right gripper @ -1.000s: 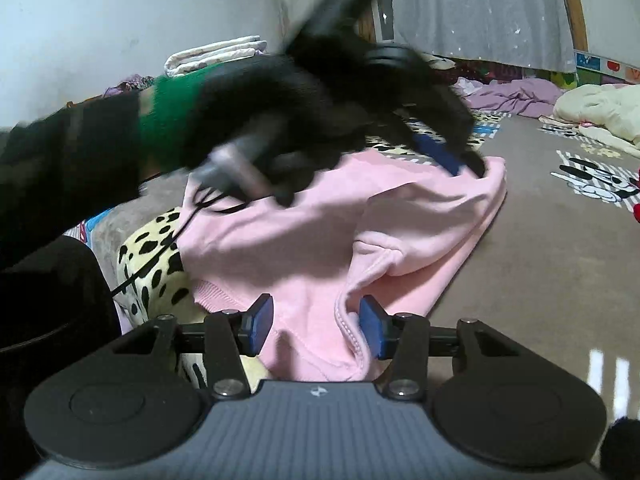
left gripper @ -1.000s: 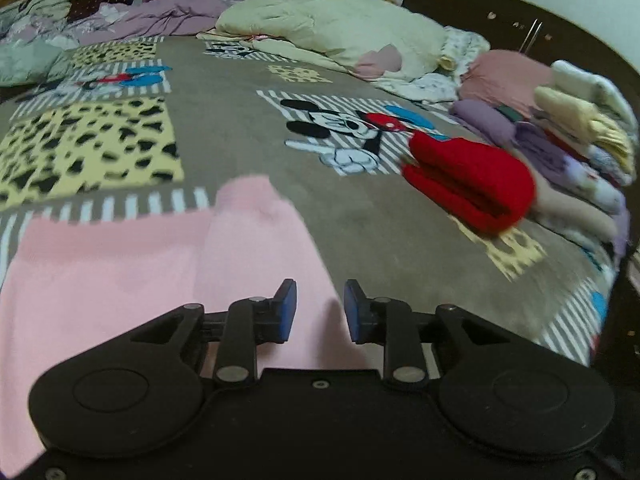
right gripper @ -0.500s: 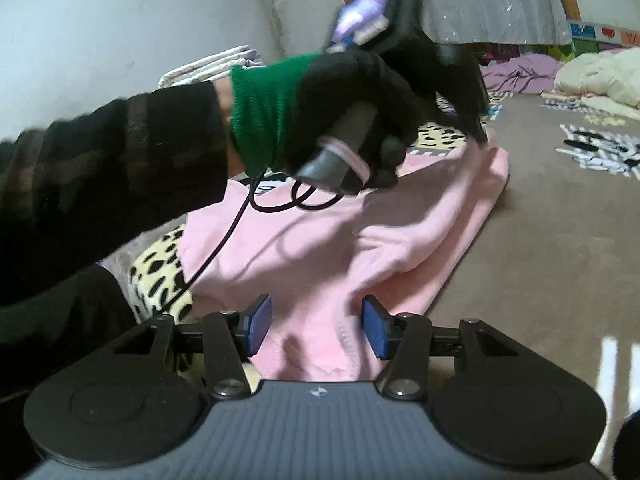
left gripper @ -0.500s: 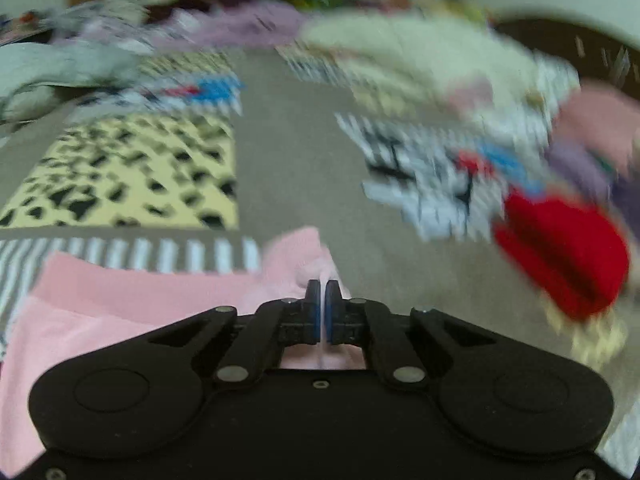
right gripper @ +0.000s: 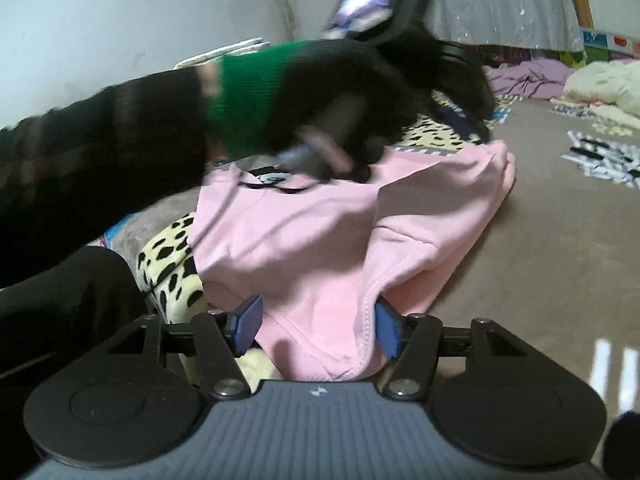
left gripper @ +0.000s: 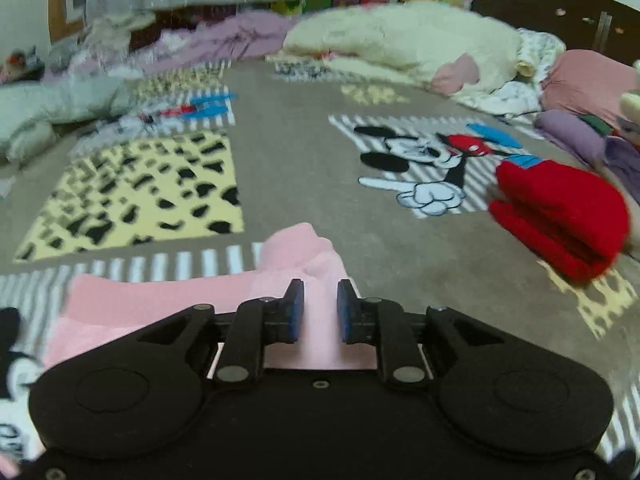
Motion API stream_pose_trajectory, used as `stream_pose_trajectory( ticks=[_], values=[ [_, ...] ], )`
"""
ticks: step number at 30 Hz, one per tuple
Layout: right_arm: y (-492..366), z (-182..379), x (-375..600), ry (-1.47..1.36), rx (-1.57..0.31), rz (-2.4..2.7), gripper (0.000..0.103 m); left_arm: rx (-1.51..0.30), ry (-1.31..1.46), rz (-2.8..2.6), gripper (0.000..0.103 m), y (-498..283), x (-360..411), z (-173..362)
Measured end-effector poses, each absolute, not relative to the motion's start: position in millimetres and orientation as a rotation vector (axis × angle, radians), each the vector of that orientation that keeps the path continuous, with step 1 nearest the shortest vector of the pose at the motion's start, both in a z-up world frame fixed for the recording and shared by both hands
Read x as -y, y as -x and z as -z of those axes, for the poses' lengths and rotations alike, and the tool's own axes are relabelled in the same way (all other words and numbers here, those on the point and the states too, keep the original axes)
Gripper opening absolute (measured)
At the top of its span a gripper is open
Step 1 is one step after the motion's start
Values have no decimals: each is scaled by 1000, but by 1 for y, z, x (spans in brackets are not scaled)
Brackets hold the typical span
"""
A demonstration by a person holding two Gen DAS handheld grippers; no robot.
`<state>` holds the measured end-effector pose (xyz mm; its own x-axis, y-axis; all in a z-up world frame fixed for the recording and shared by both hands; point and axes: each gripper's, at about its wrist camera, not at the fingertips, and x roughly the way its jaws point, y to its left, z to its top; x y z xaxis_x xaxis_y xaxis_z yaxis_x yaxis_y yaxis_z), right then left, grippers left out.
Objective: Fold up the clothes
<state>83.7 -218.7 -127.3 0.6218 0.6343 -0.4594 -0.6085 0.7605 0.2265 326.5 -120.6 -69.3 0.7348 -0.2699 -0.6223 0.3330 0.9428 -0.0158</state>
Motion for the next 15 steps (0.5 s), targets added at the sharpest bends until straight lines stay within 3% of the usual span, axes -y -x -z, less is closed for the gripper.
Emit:
stream_pose_trajectory(
  ticks=[7,10,15],
  values=[
    [-76,124,213,31,-546,-726,64,-660,-174,578,15,-228,105,82],
    [-71,128,206,88,-561,-725,64,-705,-326,473,15,-220,110,128],
    [-53,117,219,109,-574,-693,59,-663,-254,498,15,-211,98,115]
  ],
)
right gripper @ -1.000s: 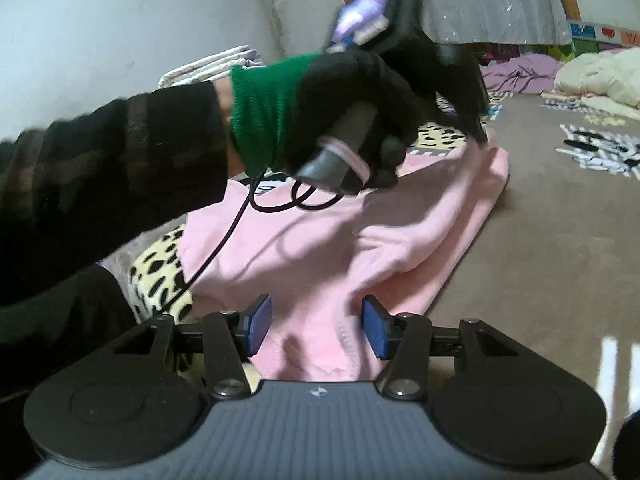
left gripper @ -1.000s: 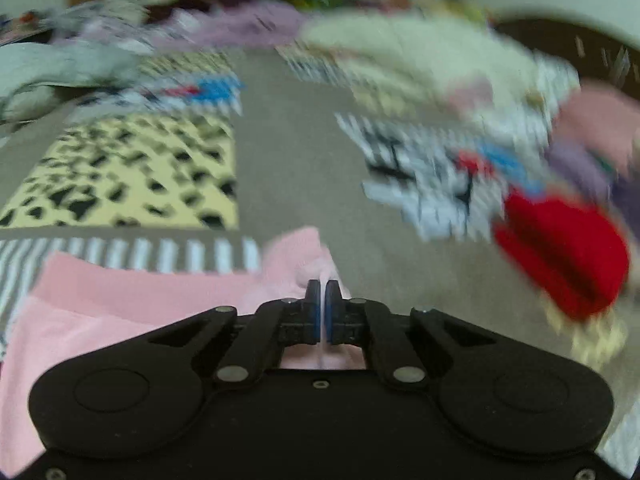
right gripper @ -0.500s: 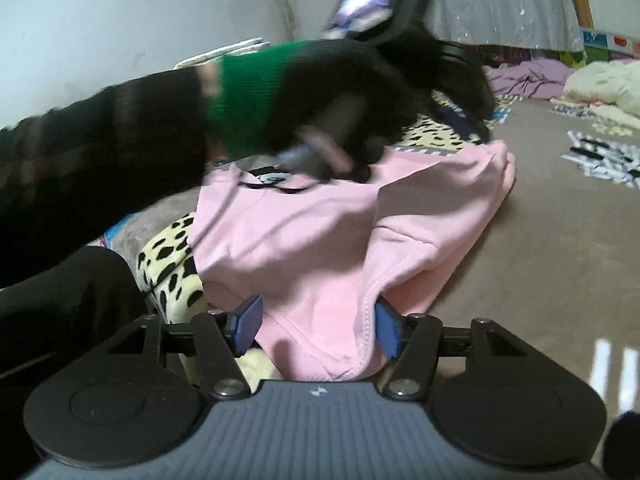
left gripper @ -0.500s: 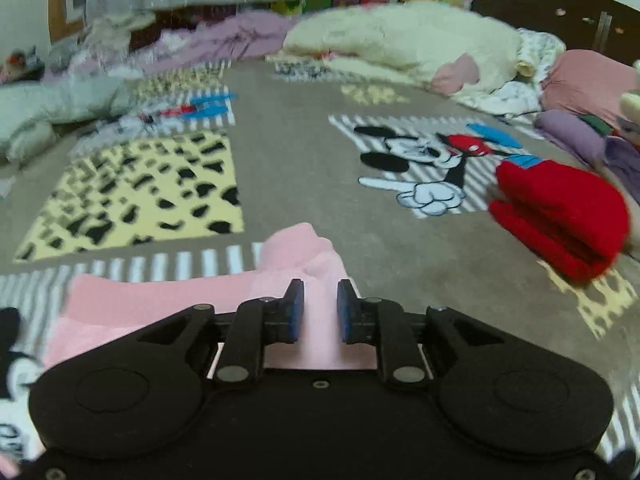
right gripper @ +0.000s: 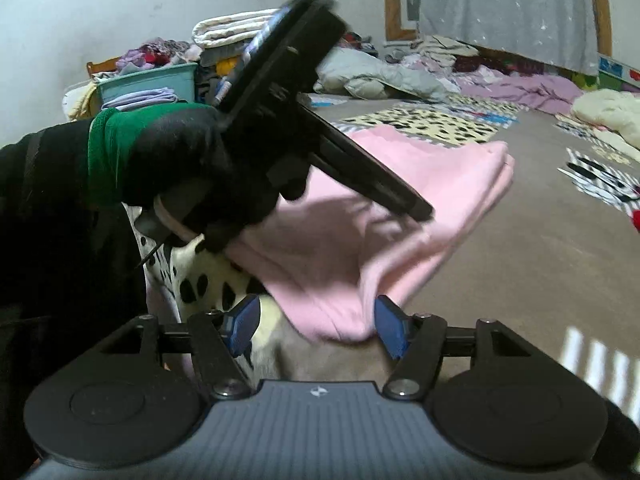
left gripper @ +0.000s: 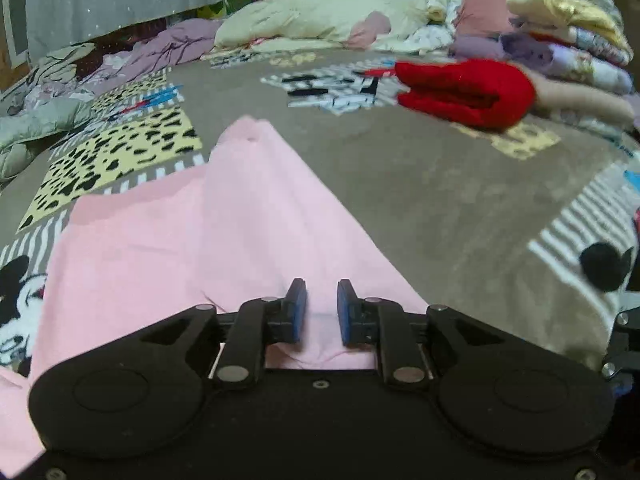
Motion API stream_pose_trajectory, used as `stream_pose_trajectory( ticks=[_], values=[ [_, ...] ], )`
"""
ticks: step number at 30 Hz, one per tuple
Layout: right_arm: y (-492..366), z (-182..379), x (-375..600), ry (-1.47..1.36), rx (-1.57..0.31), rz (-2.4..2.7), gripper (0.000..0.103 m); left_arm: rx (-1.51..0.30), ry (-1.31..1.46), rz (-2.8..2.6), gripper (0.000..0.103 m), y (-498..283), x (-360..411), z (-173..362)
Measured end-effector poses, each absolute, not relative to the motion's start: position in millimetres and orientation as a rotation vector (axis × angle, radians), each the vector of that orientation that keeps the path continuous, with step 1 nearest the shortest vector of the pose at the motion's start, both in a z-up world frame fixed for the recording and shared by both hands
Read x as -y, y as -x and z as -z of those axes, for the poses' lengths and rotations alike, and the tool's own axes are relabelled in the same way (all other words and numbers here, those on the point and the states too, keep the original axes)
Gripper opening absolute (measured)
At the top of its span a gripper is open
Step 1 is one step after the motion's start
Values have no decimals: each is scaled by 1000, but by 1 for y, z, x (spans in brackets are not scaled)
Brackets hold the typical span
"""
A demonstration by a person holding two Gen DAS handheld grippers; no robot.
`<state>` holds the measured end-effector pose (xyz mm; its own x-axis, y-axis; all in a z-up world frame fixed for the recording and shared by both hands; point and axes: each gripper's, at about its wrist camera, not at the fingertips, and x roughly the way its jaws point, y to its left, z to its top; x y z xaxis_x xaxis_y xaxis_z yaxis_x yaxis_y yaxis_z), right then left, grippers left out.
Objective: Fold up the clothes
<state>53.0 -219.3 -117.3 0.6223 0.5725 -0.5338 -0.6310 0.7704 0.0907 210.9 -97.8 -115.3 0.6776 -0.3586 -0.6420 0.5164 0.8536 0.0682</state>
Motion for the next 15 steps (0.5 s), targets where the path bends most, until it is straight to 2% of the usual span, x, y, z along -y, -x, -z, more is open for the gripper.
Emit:
stream_pose_trajectory(
  ticks=[3,9,10,11,12,15],
  values=[
    [-44,107,224,130,-500,-630,56,-638,-199,489,16,-212,83,106],
    [-64,111,199,253,-331,-593,56,-649,-162,486,16,-226,65,108],
    [-73,116,195,238,-355,-597,56,-666,-177,473,17,-228,65,112],
    [-82,122,191,222,-380,-603,56,-696,-195,454,22,-231,64,119],
    [-93,133,186,203,-483,-617,57,-720,-207,439,31,-234,63,125],
    [-97,145,181,219,-550,-624,59,-717,-154,443,33,-235,53,122]
  ],
)
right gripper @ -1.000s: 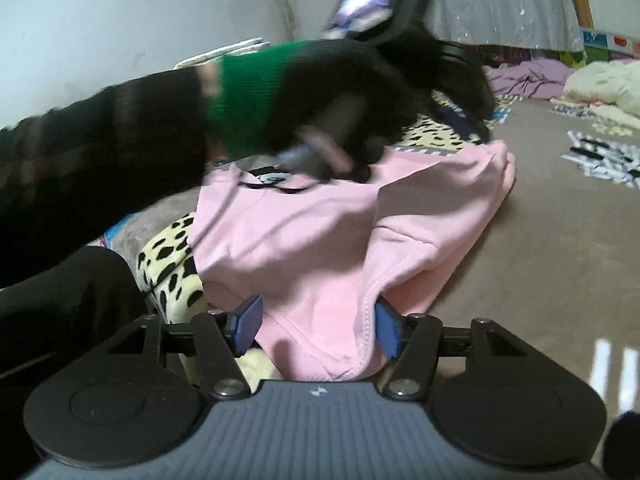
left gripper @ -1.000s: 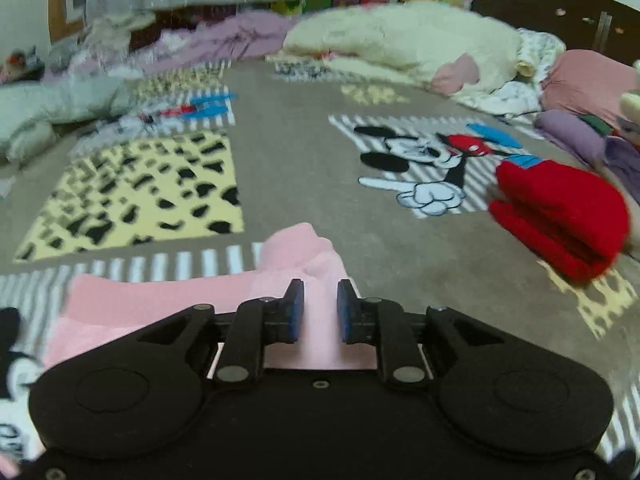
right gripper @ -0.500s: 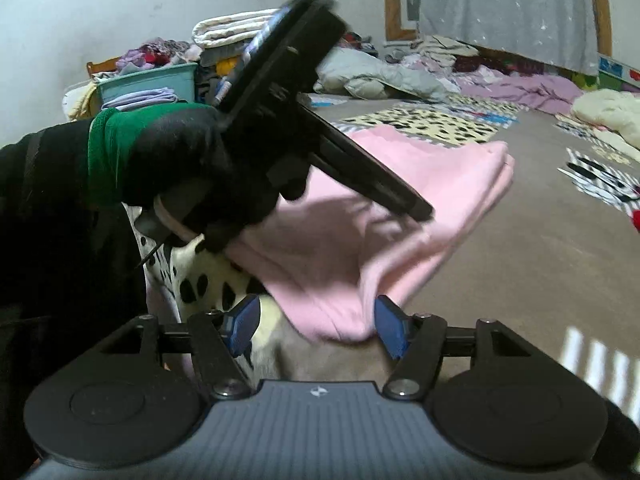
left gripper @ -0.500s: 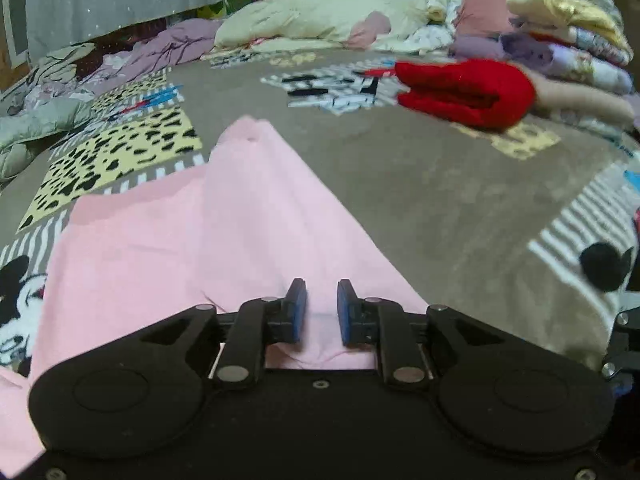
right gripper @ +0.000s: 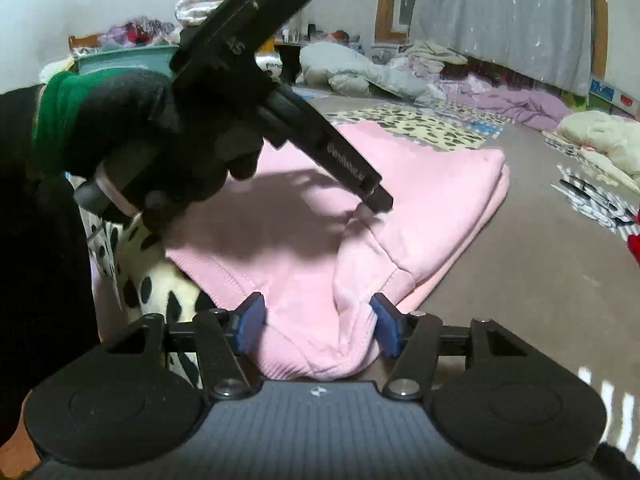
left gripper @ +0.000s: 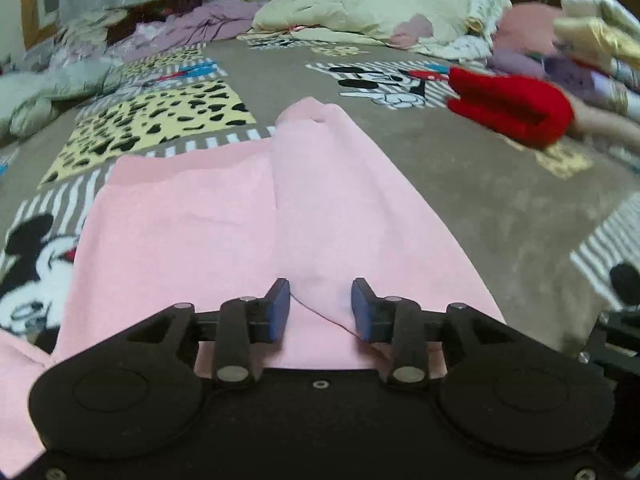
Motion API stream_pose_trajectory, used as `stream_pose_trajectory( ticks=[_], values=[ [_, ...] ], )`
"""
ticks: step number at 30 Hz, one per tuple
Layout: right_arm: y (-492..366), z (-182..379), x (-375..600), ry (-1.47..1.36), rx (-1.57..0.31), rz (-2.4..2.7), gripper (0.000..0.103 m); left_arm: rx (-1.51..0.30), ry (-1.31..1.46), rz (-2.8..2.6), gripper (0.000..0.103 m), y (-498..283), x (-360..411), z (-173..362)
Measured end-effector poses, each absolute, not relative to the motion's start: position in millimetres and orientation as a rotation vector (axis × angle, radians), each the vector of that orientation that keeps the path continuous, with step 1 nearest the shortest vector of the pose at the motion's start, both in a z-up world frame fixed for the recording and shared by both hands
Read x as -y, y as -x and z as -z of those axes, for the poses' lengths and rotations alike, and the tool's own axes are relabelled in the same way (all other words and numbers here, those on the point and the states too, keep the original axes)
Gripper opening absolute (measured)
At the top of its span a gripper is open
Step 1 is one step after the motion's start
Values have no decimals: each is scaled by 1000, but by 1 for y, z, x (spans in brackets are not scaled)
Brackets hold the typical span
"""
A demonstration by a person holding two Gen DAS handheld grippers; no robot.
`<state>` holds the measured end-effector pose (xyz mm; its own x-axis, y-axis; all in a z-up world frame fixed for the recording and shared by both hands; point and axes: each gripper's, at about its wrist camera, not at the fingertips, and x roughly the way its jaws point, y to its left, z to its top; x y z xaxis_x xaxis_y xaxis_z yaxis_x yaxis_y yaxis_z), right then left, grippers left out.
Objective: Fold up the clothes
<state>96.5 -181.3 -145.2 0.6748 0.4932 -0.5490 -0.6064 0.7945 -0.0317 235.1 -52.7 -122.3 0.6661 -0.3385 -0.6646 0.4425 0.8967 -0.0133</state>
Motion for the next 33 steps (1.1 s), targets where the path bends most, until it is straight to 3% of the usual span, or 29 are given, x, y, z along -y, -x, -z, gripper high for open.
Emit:
stream_pose_trajectory(
  ticks=[9,13,18,25,33],
  values=[
    [-72,128,180,302,-332,-557,60,-647,-168,604,33,-209,56,111],
    [-95,153,170,332,-534,-607,64,-652,-353,594,33,-196,82,135],
    [-92,156,169,353,-543,-595,70,-656,-330,578,35,-194,79,134],
    [-66,127,171,317,-440,-570,69,-634,-56,514,45,-184,16,109],
    [-52,128,137,374,-435,-620,69,-598,372,171,49,-176,-130,97]
  ],
)
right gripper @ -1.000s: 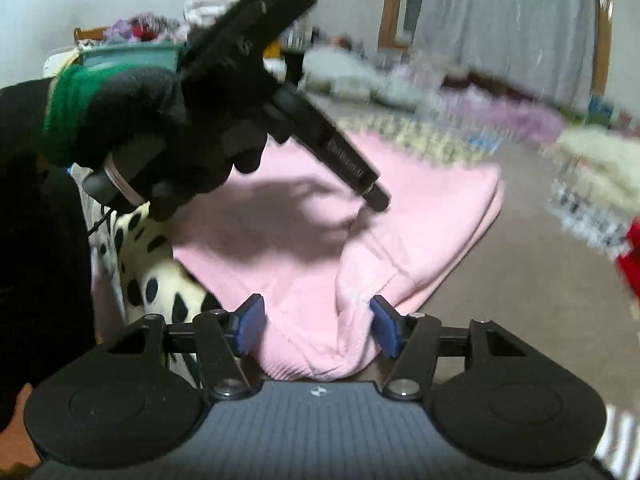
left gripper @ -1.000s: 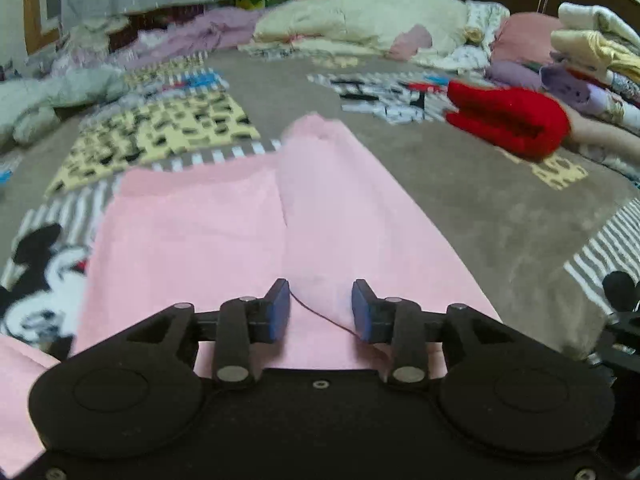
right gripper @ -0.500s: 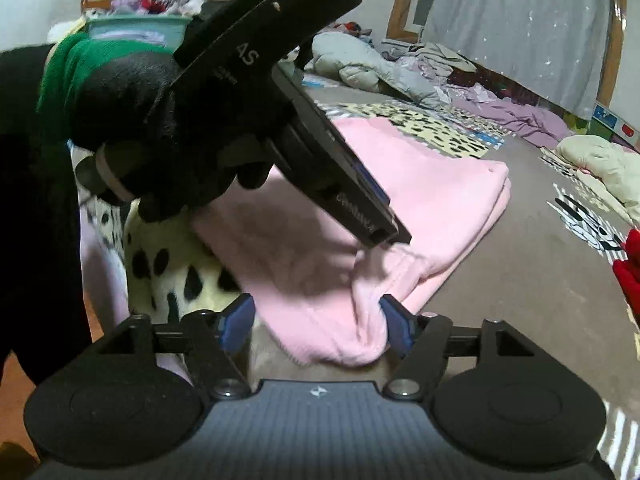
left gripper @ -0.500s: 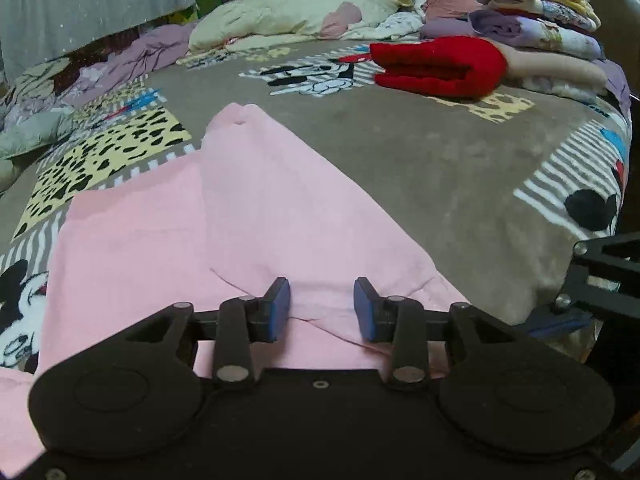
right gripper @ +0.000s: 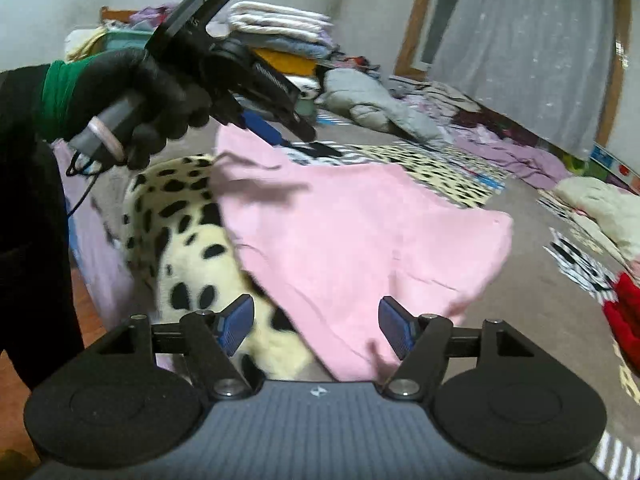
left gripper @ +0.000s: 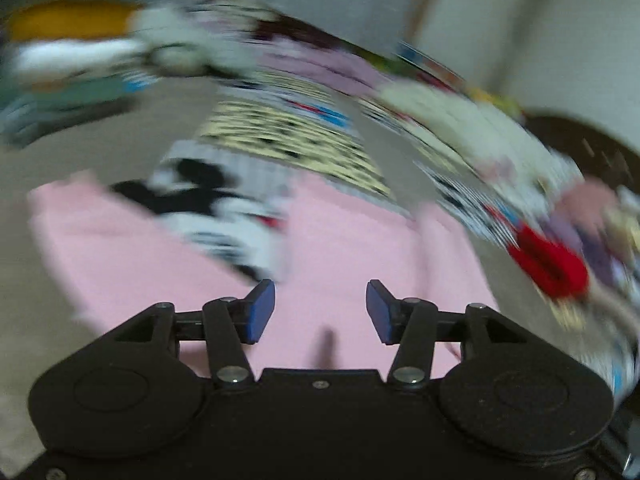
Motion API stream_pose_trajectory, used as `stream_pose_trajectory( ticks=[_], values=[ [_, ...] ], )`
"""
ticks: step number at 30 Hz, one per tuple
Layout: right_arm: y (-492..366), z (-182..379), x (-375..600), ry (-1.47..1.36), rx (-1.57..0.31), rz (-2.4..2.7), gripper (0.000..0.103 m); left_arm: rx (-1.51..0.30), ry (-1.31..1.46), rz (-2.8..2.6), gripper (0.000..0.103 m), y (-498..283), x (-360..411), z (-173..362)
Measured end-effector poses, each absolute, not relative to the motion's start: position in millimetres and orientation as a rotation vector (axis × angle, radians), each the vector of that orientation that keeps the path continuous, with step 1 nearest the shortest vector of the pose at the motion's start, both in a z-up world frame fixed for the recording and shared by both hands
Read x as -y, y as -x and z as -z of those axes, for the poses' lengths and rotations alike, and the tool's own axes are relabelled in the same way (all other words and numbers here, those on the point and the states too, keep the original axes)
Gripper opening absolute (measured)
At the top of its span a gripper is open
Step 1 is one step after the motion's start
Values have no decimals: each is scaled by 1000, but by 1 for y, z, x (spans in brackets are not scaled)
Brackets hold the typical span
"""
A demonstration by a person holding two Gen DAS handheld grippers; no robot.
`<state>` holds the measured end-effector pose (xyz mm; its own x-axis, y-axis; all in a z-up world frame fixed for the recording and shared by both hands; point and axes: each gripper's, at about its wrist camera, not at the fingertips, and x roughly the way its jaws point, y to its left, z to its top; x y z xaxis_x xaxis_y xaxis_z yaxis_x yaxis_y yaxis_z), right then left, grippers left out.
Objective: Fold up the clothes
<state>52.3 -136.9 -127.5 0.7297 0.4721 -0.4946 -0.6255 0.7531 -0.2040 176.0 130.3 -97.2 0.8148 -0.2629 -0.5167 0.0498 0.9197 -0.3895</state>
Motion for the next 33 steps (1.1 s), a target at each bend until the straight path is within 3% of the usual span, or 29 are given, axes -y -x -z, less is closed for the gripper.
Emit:
stream_pose_trajectory(
  ticks=[9,16,18,26,28,29,30,33],
  values=[
    [-48,115,80,430,-398,-687,65,-673,688,18,49,-155,-209,127],
    [-57,116,21,560,-377,-702,63,-670,880,13,41,-151,-234,141],
    [-62,121,-1,633,-375,-691,56,-668,937,20,40,-152,-241,144],
    [-65,125,-37,677,-402,-738,54,-587,979,-60,34,-174,-271,148],
    [-64,123,-29,631,-426,-743,55,-570,995,-74,30,-182,-277,150],
    [-66,120,-21,579,-446,-747,55,-564,990,-83,25,-184,-278,150],
    [-68,117,-13,527,-467,-750,55,-556,981,-93,12,-185,-277,149],
    [-82,103,20,285,-528,-740,56,-502,927,-75,2,-187,-269,136]
  ],
)
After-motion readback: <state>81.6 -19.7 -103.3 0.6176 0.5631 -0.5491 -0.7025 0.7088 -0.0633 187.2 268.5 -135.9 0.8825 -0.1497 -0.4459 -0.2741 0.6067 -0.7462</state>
